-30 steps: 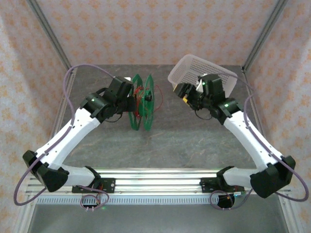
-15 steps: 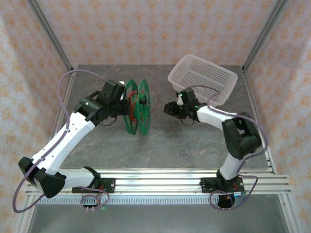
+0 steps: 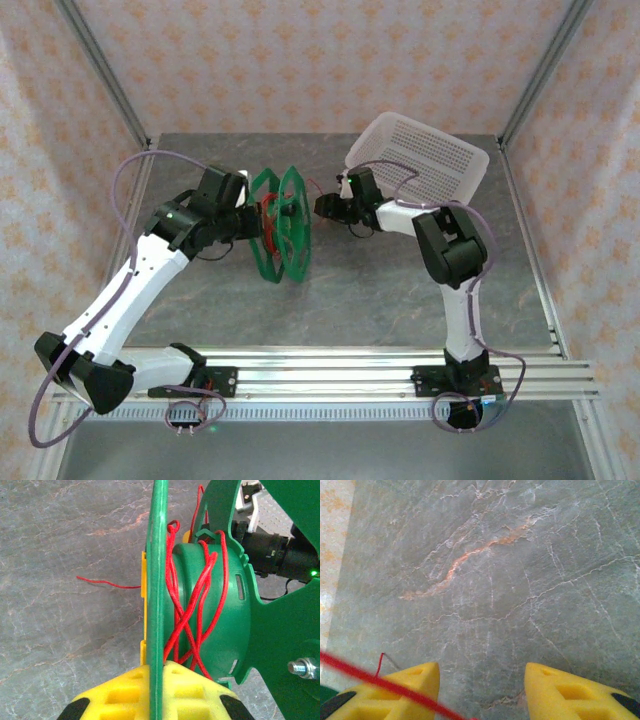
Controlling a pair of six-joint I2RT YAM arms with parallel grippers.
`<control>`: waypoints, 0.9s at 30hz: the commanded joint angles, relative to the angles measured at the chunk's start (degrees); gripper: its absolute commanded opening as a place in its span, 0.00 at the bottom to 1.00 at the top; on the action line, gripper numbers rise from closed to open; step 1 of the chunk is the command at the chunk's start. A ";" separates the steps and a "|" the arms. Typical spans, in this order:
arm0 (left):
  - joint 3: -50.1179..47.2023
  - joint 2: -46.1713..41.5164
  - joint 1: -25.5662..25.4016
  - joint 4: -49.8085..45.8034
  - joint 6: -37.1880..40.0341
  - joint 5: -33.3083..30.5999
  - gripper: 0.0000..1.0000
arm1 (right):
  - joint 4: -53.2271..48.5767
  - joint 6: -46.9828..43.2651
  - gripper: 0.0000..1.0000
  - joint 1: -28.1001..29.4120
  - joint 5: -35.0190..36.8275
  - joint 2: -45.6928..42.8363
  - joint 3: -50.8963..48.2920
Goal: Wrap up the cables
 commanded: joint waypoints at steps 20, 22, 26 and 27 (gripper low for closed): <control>2.25 1.76 -3.05 -5.02 6.03 3.93 0.00 | -47.09 -24.46 0.00 1.07 21.61 -9.64 26.13; 2.68 2.67 -4.23 -6.04 6.75 1.37 0.00 | -52.59 -26.54 0.00 1.31 21.25 -10.03 29.66; 3.79 4.71 -5.12 -8.35 7.66 -6.75 0.00 | -60.19 -29.98 0.00 2.49 20.45 -13.44 34.64; 4.43 5.37 -5.22 -9.29 7.91 -8.88 0.00 | -61.86 -30.81 0.00 3.13 20.62 -14.44 35.61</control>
